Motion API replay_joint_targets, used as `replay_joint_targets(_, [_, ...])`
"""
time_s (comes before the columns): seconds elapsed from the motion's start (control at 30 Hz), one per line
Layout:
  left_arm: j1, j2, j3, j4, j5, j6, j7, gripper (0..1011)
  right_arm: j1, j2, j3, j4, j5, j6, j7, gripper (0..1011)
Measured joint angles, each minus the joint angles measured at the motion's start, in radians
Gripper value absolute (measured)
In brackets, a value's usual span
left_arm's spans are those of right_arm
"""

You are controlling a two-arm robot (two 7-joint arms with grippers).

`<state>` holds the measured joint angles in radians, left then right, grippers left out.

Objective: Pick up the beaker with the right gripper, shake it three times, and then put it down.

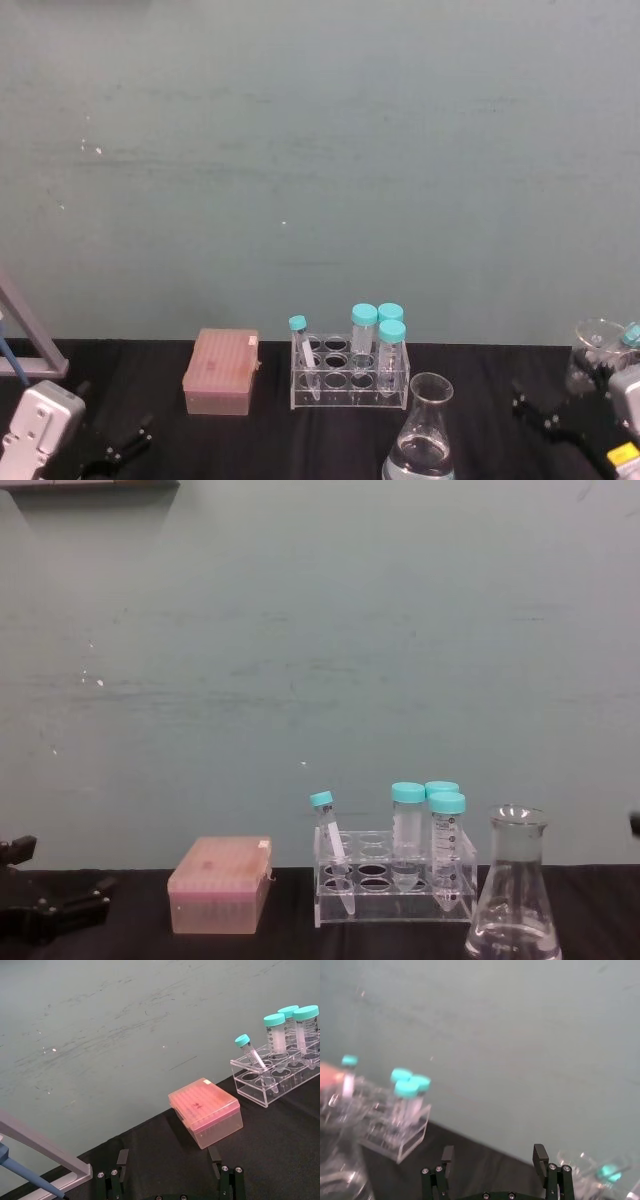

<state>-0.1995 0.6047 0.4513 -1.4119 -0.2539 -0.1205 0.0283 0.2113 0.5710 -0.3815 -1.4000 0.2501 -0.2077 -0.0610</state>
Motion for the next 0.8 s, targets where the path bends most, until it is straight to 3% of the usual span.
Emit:
replay_joint_targets(0.17, [0.0, 0.0, 0.0, 0.0, 0.0, 0.0, 0.0, 1000, 0.024, -0.02, 0.024, 0.002, 0.037, -0.023, 0.028, 1000])
replay_joint_targets(0.37, [0.0, 0.0, 0.0, 0.0, 0.0, 0.0, 0.0, 1000, 0.044, -0.051, 0.063, -0.06, 0.199, -0.037, 0.179, 1000])
replay_joint_targets(0.4, [0.0, 0.0, 0.0, 0.0, 0.0, 0.0, 0.0, 1000, 0.044, -0.051, 0.063, -0.06, 0.199, -0.037, 0.179, 1000])
replay_joint_targets(0.57, [0.0, 0.0, 0.0, 0.0, 0.0, 0.0, 0.0, 1000, 0.019, -0.055, 0.062, -0.135, 0.297, 0.039, 0.279, 1000])
replay_joint_targets(0.8, [0.0, 0.0, 0.0, 0.0, 0.0, 0.0, 0.0, 1000, -0.014, -0.049, 0.036, -0.178, 0.341, 0.175, 0.337, 1000])
